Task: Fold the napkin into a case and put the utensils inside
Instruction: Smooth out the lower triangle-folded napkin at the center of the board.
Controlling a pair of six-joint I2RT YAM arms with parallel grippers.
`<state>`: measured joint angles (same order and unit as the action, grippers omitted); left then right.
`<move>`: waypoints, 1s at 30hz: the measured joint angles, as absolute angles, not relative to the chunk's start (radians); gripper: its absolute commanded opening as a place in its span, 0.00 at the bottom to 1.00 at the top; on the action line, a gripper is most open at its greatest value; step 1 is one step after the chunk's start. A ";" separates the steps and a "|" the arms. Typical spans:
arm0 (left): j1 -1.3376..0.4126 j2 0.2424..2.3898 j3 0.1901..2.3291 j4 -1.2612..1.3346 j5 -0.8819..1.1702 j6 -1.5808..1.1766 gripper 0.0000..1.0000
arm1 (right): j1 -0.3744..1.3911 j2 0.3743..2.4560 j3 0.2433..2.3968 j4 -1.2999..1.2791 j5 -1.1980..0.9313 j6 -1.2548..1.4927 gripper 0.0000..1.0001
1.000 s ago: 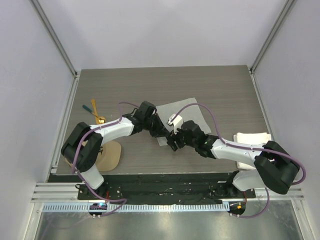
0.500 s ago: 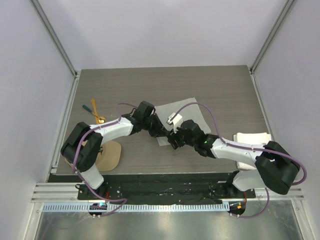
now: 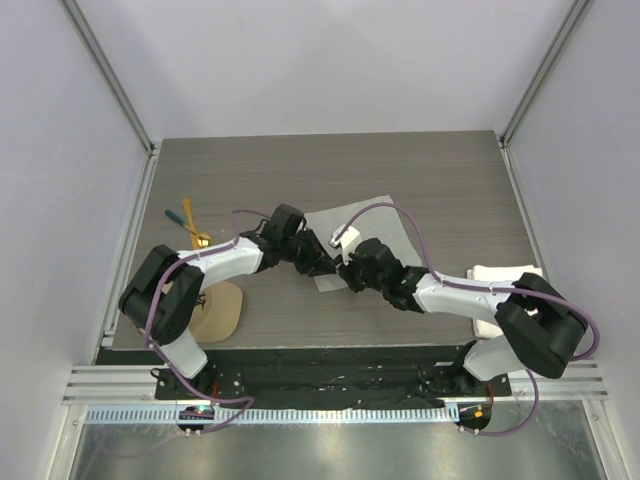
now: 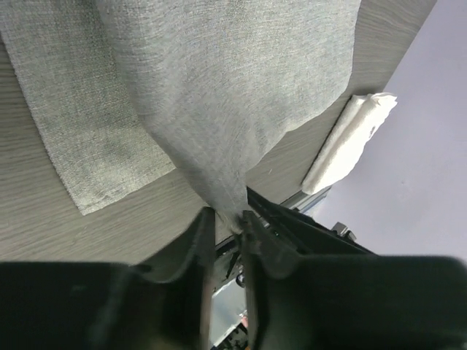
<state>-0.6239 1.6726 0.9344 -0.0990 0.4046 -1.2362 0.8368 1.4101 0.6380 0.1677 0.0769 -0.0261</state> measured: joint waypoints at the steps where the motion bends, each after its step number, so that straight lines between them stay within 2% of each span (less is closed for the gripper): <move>1: -0.620 1.666 0.925 -0.091 0.405 -1.240 0.40 | 0.837 1.416 0.640 0.169 0.078 -0.024 0.08; 4: -0.609 1.626 0.893 -0.087 0.403 -1.240 0.46 | 0.837 1.434 0.645 0.172 0.084 -0.020 0.01; 7: -0.591 1.546 0.865 -0.107 0.385 -1.220 0.42 | 0.837 1.441 0.645 0.174 0.089 -0.015 0.01; 8: -0.583 1.518 0.859 -0.111 0.381 -1.215 0.39 | 0.837 1.441 0.645 0.176 0.090 -0.015 0.01; 9: -0.575 1.491 0.855 -0.116 0.376 -1.206 0.27 | 0.837 1.441 0.645 0.178 0.090 -0.014 0.01; 12: -0.561 1.439 0.836 -0.117 0.362 -1.186 0.09 | 0.837 1.441 0.648 0.178 0.089 -0.009 0.01; 15: -0.558 1.438 0.787 -0.097 0.361 -1.175 0.01 | 0.837 1.441 0.662 0.167 0.088 0.017 0.01; 22: -0.558 1.586 0.720 -0.048 0.368 -1.173 0.00 | 0.837 1.441 0.681 0.155 0.085 0.068 0.01; 30: -0.558 1.642 0.722 -0.010 0.358 -1.156 0.00 | 0.837 1.441 0.698 0.133 0.085 0.075 0.01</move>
<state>-0.5579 1.6417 0.7223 -0.0097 0.3584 -1.1561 0.8368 1.4410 0.6983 0.1329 0.0853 0.0753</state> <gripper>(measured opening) 0.013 0.024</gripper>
